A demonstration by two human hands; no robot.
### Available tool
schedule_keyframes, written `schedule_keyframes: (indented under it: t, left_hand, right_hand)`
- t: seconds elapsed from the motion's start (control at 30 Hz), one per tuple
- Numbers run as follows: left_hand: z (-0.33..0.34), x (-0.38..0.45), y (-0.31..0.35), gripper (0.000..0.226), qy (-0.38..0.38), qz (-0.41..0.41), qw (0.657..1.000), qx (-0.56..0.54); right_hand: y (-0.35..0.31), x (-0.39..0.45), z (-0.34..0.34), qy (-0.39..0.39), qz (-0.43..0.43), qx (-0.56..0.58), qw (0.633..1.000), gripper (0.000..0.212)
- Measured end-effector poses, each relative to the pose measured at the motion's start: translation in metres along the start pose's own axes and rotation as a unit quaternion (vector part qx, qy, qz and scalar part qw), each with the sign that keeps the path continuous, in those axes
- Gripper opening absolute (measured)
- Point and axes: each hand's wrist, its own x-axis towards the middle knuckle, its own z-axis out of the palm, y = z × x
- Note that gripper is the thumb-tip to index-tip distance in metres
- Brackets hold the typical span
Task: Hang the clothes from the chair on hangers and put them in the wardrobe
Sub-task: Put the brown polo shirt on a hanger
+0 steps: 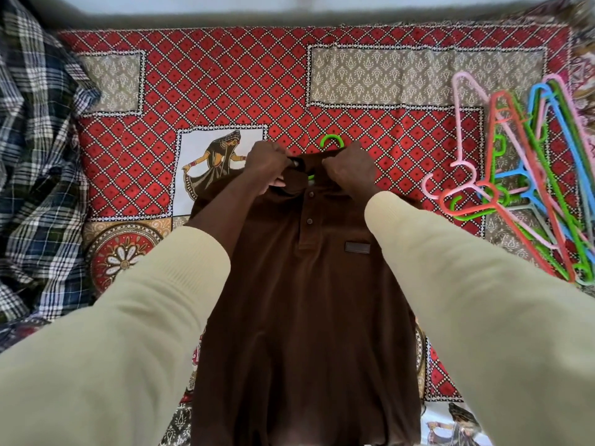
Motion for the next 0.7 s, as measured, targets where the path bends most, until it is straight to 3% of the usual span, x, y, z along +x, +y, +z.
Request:
schedule_keyframes:
  t: [0.13, 0.23, 0.33, 0.4, 0.53, 0.6, 0.7]
  left_hand:
    - [-0.012, 0.005, -0.002, 0.018, -0.021, -0.033, 0.997, -0.069]
    - [-0.021, 0.013, -0.007, 0.015, -0.036, -0.088, 0.989, -0.115]
    - [-0.027, 0.019, -0.008, 0.015, -0.019, -0.148, 0.974, -0.169]
    - [-0.028, 0.02, -0.002, 0.02, -0.018, -0.181, 0.964, -0.193]
    - [-0.025, 0.021, 0.011, 0.014, -0.007, -0.242, 0.931, -0.275]
    - [-0.026, 0.02, 0.013, 0.015, 0.011, -0.266, 0.916, -0.301]
    - [-0.031, 0.019, 0.01, 0.021, 0.011, -0.296, 0.907, -0.299]
  right_hand:
    - [0.001, -0.001, -0.005, 0.017, -0.053, 0.005, 0.998, 0.033]
    - [0.009, -0.002, -0.012, 0.032, -0.028, 0.153, 0.987, 0.028]
    - [0.025, -0.002, -0.019, 0.001, 0.092, 0.402, 0.911, 0.018]
    - [0.031, 0.0, -0.023, 0.004, 0.163, 0.479, 0.863, 0.017]
    - [0.024, 0.004, -0.033, -0.052, 0.205, 0.497, 0.842, 0.021]
    - [0.02, 0.004, -0.04, -0.106, 0.202, 0.466, 0.855, 0.009]
    - [0.016, 0.004, -0.046, -0.148, 0.191, 0.375, 0.895, 0.009]
